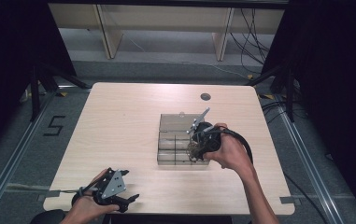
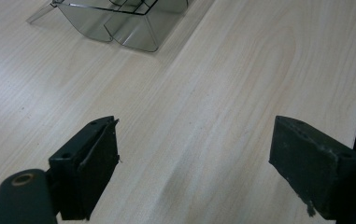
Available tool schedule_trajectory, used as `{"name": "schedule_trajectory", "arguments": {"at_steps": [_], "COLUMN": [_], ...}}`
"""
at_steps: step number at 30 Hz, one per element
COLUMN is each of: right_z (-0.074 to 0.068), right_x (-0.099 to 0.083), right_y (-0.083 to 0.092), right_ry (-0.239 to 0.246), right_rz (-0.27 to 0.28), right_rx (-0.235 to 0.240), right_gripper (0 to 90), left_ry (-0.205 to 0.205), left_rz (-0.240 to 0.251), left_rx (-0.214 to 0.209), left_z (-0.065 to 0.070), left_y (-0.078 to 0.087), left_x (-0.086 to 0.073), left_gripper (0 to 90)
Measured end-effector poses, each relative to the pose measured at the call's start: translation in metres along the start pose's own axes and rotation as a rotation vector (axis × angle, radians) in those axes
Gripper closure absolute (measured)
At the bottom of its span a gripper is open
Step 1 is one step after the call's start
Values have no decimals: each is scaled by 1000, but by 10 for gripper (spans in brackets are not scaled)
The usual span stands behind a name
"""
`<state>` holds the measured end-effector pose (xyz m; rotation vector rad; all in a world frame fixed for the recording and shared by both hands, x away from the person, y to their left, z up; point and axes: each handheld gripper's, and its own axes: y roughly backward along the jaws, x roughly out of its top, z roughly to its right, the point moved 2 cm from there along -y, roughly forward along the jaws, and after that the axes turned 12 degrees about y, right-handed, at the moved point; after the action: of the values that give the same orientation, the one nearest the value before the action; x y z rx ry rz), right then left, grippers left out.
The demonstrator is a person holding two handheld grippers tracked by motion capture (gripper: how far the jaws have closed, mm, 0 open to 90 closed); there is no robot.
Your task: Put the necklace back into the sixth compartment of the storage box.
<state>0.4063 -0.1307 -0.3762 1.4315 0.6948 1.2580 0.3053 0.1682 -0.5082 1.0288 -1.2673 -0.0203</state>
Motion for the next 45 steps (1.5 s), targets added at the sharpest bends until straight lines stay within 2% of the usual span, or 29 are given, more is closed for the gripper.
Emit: {"name": "schedule_trajectory", "arguments": {"at_steps": [3,6,8,13,14,17,23,31,36,44,45], "right_z": [5,13,17,22,23,26,31,39,42,46,48], "right_x": [0,-1,-1,-3,-4,-5,-7,-11,-13,-18,-20], "right_y": [0,-5,-8,-14,-15,-17,-24,-44,-55,-71,-76], "right_ry": [3,-27,-19,-45,-63,-49,-65,-87,-73,-102,-90], "right_rz": [-3,-22,-24,-35,-40,-37,-51,-86,-89,-125,-118], "right_rx": [-6,-2,4,5,6,6,12,36,59,82,86], "right_gripper": [585,586,586,585,586,585,585,585,585,585,585], "left_ry": [1,-1,-1,0,-2,-1,-1,-1,-2,-2,-2], "left_rz": [-1,-2,-5,-5,-4,-5,-3,-3,-5,-7,-7], "left_rx": [-7,2,-3,-3,-3,-2,-3,-5,-4,-4,-4], "left_z": [0,0,0,0,0,0,0,0,1,1,1], "left_y": [0,0,1,1,1,1,0,0,0,0,0], "left_x": [0,0,0,0,0,0,0,0,0,0,0], "left_gripper": [150,150,150,150,150,150,150,150,150,150,150]}}
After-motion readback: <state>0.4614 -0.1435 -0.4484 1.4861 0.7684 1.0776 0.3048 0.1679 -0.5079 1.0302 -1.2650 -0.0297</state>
